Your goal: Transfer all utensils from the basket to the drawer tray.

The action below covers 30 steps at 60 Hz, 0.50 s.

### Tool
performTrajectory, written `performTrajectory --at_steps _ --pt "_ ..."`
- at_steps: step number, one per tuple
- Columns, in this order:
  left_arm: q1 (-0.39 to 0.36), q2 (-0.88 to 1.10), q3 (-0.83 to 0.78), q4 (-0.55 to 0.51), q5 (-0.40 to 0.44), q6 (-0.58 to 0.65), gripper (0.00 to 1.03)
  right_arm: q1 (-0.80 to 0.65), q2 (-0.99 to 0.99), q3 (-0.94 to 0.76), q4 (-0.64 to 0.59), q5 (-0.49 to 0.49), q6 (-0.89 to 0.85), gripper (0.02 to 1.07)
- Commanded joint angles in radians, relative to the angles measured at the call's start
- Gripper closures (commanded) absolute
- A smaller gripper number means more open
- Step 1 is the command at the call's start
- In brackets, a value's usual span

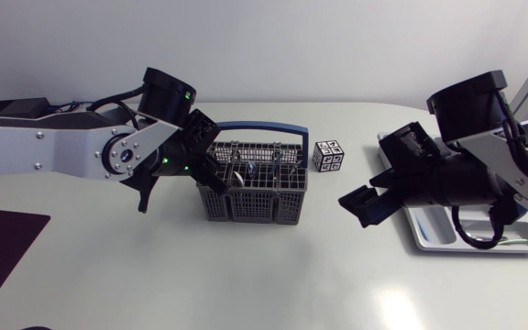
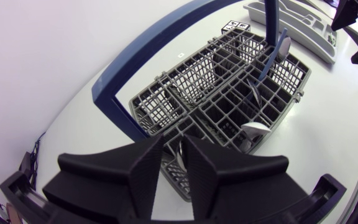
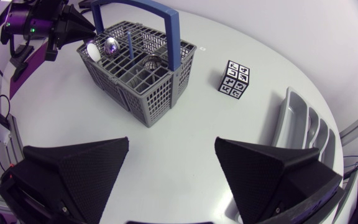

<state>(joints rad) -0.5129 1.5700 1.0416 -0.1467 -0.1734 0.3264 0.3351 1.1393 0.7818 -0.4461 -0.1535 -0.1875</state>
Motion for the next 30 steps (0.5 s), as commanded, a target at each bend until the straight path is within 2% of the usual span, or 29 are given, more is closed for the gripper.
performTrajectory --at_steps 1,16,22,30 --pt "-0.009 0.021 -0.006 0.010 -0.015 0.019 0.89 0.010 0.014 0.007 -0.008 0.003 -0.007 0.07" --pt "-0.024 0.019 -0.017 0.009 -0.031 0.020 0.88 0.035 0.014 -0.009 -0.003 0.009 -0.006 0.07" --pt "-0.035 0.016 -0.015 -0.007 -0.037 0.020 0.78 0.035 0.014 -0.012 0.000 0.009 -0.006 0.07" --pt "-0.041 0.018 -0.011 -0.025 -0.044 0.020 0.74 0.036 0.013 -0.015 -0.003 0.009 -0.006 0.07"
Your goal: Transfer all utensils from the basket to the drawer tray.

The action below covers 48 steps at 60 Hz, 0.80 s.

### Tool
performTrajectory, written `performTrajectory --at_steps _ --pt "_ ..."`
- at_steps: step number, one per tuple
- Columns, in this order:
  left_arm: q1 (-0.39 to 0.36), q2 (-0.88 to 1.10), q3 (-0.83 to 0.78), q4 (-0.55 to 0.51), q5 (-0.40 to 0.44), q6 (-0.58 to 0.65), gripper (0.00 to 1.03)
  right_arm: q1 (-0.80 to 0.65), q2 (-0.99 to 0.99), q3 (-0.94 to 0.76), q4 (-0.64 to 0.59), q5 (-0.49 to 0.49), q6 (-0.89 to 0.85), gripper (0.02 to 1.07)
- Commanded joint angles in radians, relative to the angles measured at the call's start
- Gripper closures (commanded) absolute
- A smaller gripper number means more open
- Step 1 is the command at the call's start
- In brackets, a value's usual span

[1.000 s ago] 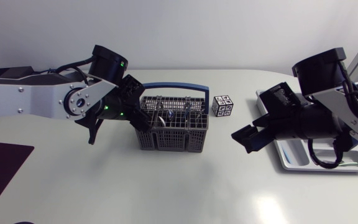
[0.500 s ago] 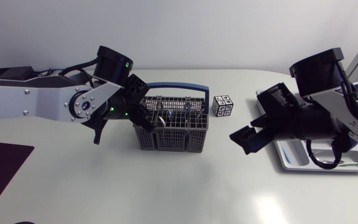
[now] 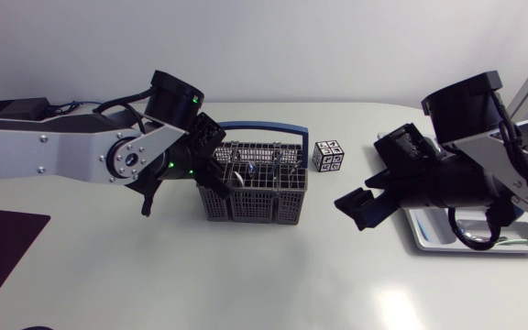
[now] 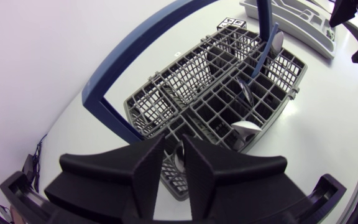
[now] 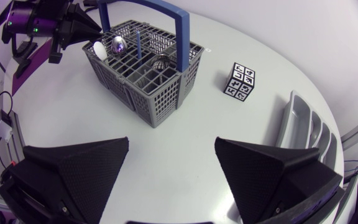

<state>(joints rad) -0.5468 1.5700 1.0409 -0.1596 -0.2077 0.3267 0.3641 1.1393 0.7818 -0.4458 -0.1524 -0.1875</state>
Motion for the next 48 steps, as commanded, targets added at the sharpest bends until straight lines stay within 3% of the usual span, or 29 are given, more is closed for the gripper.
performTrajectory --at_steps 1,32,45,48 --pt "-0.007 0.018 -0.010 -0.015 -0.012 0.020 0.73 0.007 0.013 -0.016 -0.001 0.008 -0.006 0.07" --pt "-0.021 0.044 0.010 -0.060 -0.061 0.011 0.74 0.015 0.007 -0.023 -0.004 0.008 -0.001 0.07" --pt "-0.028 0.036 0.010 -0.060 -0.061 0.009 0.99 0.022 0.000 -0.023 -0.008 0.016 -0.001 0.07" --pt "-0.028 0.027 0.008 -0.058 -0.061 0.009 1.00 0.024 -0.001 -0.023 -0.008 0.016 -0.001 0.07"
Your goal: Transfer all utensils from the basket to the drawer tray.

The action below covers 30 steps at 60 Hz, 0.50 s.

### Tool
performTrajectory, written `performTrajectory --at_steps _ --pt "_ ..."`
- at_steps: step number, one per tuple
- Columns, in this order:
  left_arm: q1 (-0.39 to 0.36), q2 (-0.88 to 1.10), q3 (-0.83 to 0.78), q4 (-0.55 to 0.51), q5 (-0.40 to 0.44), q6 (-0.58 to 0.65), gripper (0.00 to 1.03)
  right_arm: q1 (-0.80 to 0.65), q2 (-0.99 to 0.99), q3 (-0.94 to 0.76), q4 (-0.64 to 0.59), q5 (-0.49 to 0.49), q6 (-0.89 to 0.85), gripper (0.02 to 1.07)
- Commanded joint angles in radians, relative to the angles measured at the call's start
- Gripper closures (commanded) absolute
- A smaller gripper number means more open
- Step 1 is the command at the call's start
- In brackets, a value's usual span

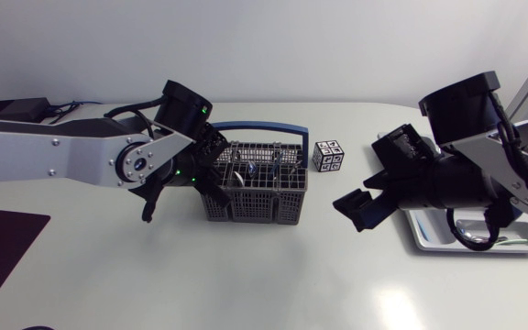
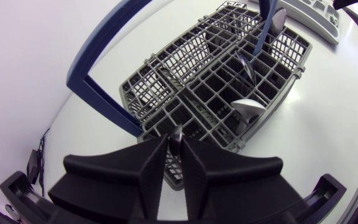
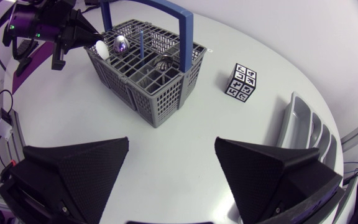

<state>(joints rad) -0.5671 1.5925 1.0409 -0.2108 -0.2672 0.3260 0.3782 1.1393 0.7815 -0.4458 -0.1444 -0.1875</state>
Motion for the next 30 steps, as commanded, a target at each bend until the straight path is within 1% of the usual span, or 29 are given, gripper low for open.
performTrajectory --at_steps 1,19,30 --pt "-0.008 0.001 0.008 -0.007 -0.001 0.010 1.00 0.010 -0.003 -0.022 -0.010 0.008 -0.001 0.07" --pt "-0.013 -0.066 0.016 -0.013 -0.001 0.010 1.00 0.021 -0.007 -0.022 -0.019 0.008 -0.004 0.07" --pt "-0.016 -0.117 0.034 -0.050 -0.001 0.010 1.00 0.027 -0.009 -0.019 -0.024 0.011 -0.004 0.07"
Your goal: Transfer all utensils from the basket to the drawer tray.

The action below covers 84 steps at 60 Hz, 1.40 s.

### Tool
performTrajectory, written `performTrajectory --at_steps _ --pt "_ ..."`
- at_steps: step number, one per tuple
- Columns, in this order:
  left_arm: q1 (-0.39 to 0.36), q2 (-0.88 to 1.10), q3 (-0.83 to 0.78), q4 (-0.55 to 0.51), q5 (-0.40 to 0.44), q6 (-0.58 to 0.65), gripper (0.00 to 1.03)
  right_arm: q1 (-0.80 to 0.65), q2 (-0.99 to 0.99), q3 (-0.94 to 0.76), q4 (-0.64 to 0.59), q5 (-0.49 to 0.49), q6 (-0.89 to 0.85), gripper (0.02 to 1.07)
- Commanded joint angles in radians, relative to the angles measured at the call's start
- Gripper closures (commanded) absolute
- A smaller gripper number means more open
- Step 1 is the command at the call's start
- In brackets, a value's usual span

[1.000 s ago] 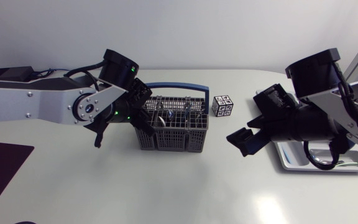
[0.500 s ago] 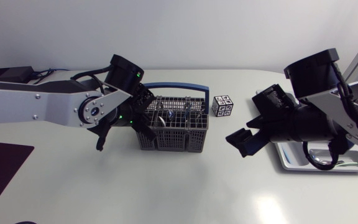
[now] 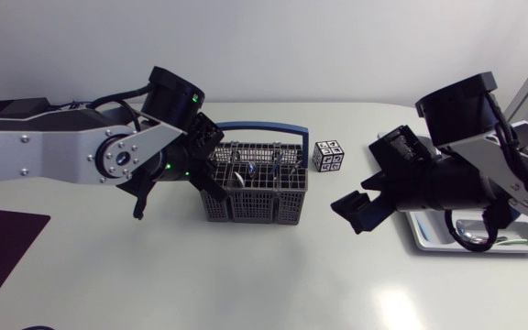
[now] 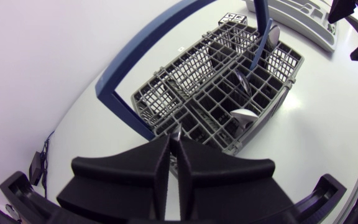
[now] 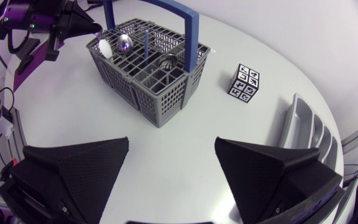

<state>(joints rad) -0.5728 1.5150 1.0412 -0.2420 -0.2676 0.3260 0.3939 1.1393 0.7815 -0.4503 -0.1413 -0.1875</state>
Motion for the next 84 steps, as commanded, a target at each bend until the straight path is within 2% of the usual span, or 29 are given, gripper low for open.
performTrajectory --at_steps 1,12,16,29,39,50,56,62,70,84 --pt "-0.010 -0.045 0.034 -0.020 -0.001 0.010 1.00 0.013 -0.009 -0.019 -0.019 0.008 -0.004 0.07" --pt "-0.030 -0.121 0.023 -0.017 -0.005 0.022 1.00 0.031 -0.019 -0.018 -0.022 0.019 -0.007 0.07" --pt "-0.048 -0.147 0.010 -0.002 -0.038 0.041 1.00 0.037 -0.021 -0.019 -0.022 0.023 -0.007 0.07" --pt "-0.102 -0.226 -0.087 0.161 -0.165 0.134 1.00 0.049 -0.032 -0.025 -0.021 0.025 -0.010 0.07" --pt "-0.113 -0.279 -0.136 0.248 -0.222 0.200 1.00 0.051 -0.042 -0.028 -0.019 0.025 -0.012 0.07" --pt "-0.136 -0.358 -0.141 0.233 -0.260 0.199 1.00 0.053 -0.078 -0.021 -0.019 0.025 -0.013 0.07" --pt "-0.167 -0.383 -0.101 0.152 -0.263 0.128 0.99 0.057 -0.108 -0.005 -0.030 0.020 -0.015 0.07" --pt "-0.187 -0.383 -0.047 0.050 -0.217 0.030 1.00 0.077 -0.136 0.012 -0.037 0.012 -0.018 0.07" --pt "-0.180 -0.345 0.040 -0.098 -0.058 -0.140 1.00 0.109 -0.156 0.033 -0.047 0.009 -0.018 0.07" --pt "-0.136 -0.257 0.132 -0.227 0.219 -0.331 1.00 0.181 -0.171 0.051 -0.042 0.012 -0.017 0.12"
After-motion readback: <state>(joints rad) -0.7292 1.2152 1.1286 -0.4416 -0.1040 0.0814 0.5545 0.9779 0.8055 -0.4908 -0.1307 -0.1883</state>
